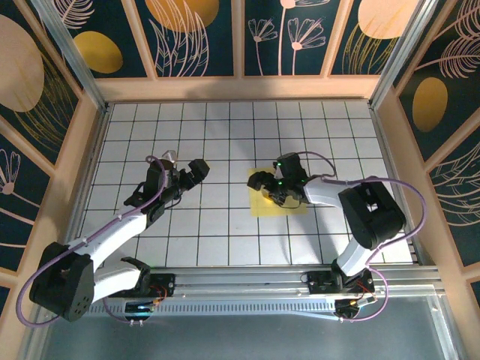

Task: Fold a paper plane with a square sheet of paper (fold left side to right side)
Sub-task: Move the square sheet of paper to the center of the table, then pick up the square sheet of paper from the center of the table.

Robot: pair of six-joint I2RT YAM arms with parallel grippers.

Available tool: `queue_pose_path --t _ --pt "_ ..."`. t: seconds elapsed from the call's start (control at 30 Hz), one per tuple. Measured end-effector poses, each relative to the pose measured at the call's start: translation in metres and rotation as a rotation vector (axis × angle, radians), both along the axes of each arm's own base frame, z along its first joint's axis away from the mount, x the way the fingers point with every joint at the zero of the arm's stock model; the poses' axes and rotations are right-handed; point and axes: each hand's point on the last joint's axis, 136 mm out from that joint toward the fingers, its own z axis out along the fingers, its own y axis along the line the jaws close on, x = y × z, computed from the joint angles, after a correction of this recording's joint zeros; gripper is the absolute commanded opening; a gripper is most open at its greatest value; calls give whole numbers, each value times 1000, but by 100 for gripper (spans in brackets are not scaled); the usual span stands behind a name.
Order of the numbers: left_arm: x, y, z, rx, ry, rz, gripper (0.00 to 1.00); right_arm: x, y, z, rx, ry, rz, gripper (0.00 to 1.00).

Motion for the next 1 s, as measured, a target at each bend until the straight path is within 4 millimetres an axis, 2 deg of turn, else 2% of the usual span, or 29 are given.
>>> queue_pose_path --t 0.17,0.27,0.37,0.53,0.63,0.77,0.87,1.0 --pt "0 1 -1 5 4 4 99 1 38 3 58 14 4 87" --pt "-1 1 -2 6 7 5 99 2 53 5 76 17 11 87" --pt "-1 1 -2 6 8 4 98 1 59 5 80 21 12 88" --pt "-1 -1 -5 4 22 -4 93 6 58 8 68 9 -5 88" --pt "-2 -4 -11 -1 46 -15 89 10 53 18 62 -22 -16 89" --pt "-5 -13 -23 -13 93 -51 84 24 34 45 57 -98 -47 88" --pt "-8 -26 -32 -24 129 -90 79 36 10 62 19 -166 -77 89" --pt "-13 -51 -43 -31 177 -162 73 47 -32 59 -105 -199 -120 91"
